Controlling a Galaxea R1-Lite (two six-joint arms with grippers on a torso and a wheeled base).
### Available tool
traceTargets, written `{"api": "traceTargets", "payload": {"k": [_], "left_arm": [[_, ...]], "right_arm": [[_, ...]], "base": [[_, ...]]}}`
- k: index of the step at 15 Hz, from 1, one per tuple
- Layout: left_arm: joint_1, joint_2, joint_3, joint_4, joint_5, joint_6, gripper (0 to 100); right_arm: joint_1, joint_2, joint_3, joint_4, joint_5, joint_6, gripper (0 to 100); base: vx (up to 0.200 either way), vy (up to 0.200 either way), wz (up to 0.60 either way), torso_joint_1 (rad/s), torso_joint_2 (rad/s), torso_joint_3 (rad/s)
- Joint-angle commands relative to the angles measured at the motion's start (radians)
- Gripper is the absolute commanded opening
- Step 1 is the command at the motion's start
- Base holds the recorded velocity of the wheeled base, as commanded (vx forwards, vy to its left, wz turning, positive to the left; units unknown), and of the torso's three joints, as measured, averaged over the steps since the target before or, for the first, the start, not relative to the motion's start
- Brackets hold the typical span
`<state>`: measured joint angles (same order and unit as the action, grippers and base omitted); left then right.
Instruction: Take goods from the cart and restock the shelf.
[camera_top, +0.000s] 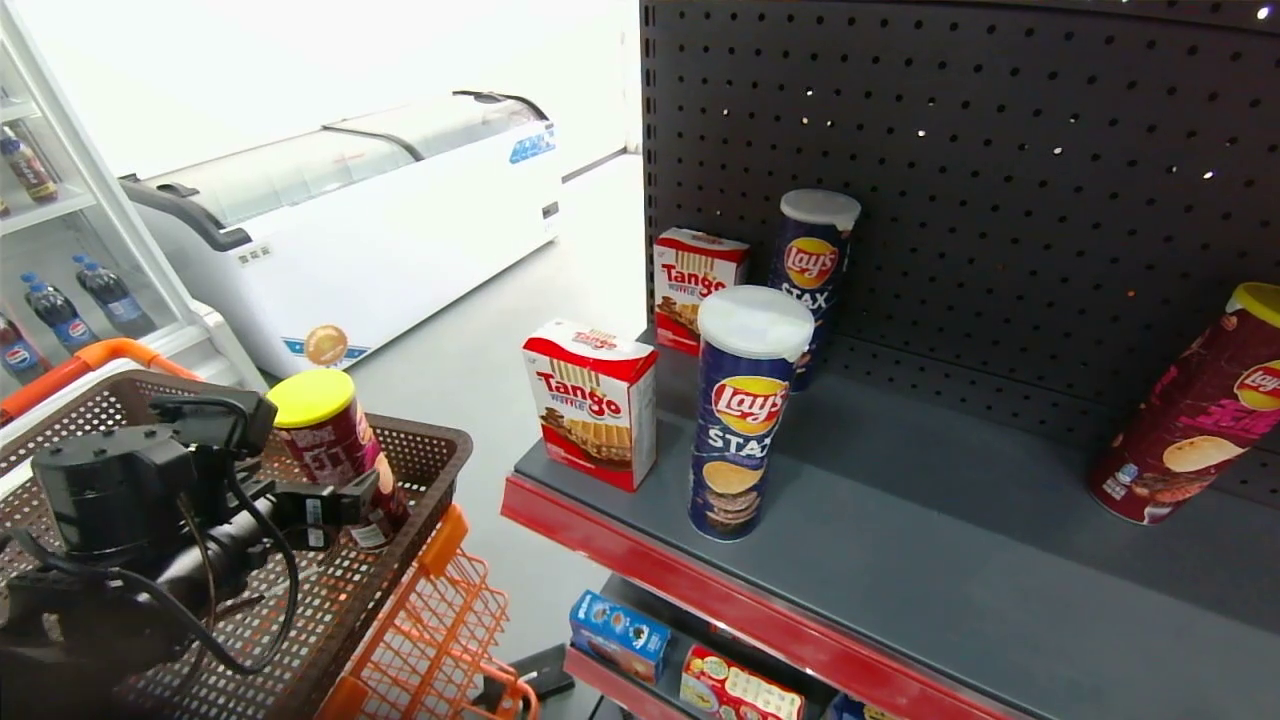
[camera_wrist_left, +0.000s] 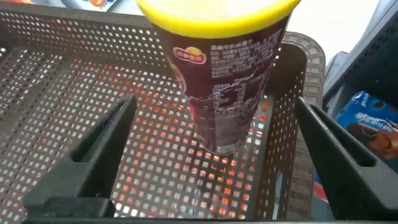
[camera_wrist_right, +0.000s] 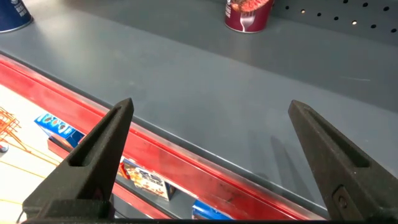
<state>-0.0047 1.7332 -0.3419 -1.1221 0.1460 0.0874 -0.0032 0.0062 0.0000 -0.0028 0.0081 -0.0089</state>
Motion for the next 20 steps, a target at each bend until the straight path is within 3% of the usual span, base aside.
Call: {"api": "traceTargets", "payload": {"k": [1,6,12,13,20], "left_arm": [[-0.001,0.068,-0.003,-0.022,0.003,0.0,100],[0.045,0.163,-0.091,-0.042,0.006,0.0,100],[0.035,0.246,-0.137,-0.091,0.007,-0.008,100],[0.035,0.25,-0.163,-0.088,0.007,-0.011,0],[0.026,0.192,-0.212,-0.079,-0.013,-0.011,0]], "right_arm": [[0.0,0.0,0.0,0.0,0.001,0.0,100],[0.0,0.0,0.0,0.0,0.0,0.0,100],[0.0,0.0,0.0,0.0,0.001,0.0,100],[0.0,0.0,0.0,0.0,0.001,0.0,100],[0.0,0.0,0.0,0.0,0.0,0.0,100]], "base": [[0.0,0.0,0.0,0.0,0.0,0.0],[0.0,0.0,0.0,0.0,0.0,0.0],[0.0,0.0,0.0,0.0,0.0,0.0],[0.0,0.0,0.0,0.0,0.0,0.0],[0.0,0.0,0.0,0.0,0.0,0.0]]}}
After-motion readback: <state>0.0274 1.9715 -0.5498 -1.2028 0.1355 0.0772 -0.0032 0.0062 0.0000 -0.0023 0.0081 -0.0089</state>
